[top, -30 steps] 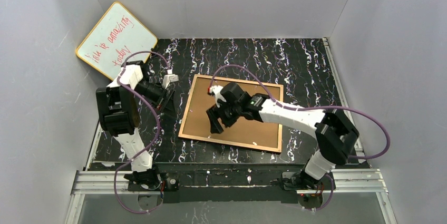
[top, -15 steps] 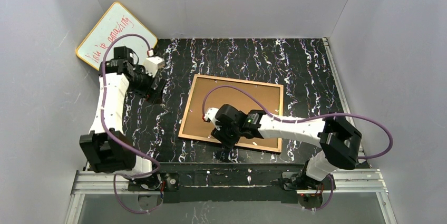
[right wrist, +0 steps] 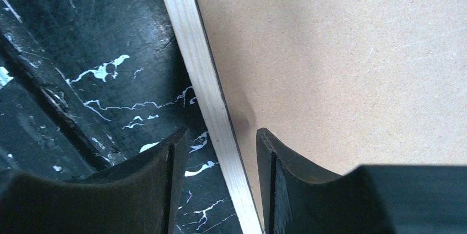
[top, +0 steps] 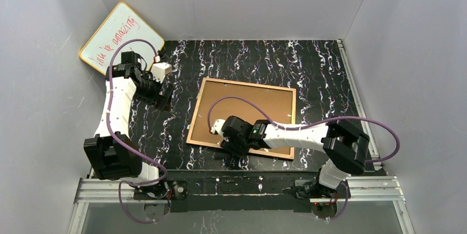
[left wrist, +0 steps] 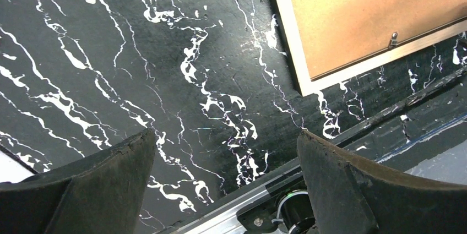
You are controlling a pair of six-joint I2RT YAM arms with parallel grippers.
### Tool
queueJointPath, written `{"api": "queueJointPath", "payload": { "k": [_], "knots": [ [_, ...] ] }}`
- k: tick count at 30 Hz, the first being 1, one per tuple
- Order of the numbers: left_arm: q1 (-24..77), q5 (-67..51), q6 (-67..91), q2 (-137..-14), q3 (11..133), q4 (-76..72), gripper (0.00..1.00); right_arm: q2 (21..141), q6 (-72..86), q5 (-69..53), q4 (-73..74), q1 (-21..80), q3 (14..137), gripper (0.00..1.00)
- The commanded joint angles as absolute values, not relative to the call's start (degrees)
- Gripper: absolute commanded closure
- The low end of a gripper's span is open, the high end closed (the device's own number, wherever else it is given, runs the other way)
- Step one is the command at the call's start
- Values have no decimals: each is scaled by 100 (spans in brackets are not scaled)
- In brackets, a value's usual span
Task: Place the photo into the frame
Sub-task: Turn over the photo frame at the center of the board.
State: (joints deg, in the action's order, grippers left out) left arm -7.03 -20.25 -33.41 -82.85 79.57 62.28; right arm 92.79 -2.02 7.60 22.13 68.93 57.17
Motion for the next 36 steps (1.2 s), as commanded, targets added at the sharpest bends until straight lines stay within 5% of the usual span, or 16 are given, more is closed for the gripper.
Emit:
{"api": "queueJointPath", "payload": {
  "k": [1, 5, 14, 23, 36],
  "knots": [
    [-721, -2398, -3364, -8148, 7879, 6460, 2, 9392, -367, 1043, 2045, 6901, 5634, 45],
    [-716, -2564, -3516, -8068, 7718, 6486, 2, 9457, -367, 1030, 2054, 6938, 5634, 53],
    [-713, -3771, -4837, -7288, 6747, 6200, 2, 9472, -349, 1277, 2006, 6979, 5806, 99],
    [-719, -4445, -7177, -6009, 5763, 5608, 2, 9279, -354, 1066, 2200, 6844, 7106, 99],
    [-712, -5391, -10992, -4895, 5058, 4562, 2, 9189, 501, -1317, 2432, 5956, 8558, 99]
  ]
}}
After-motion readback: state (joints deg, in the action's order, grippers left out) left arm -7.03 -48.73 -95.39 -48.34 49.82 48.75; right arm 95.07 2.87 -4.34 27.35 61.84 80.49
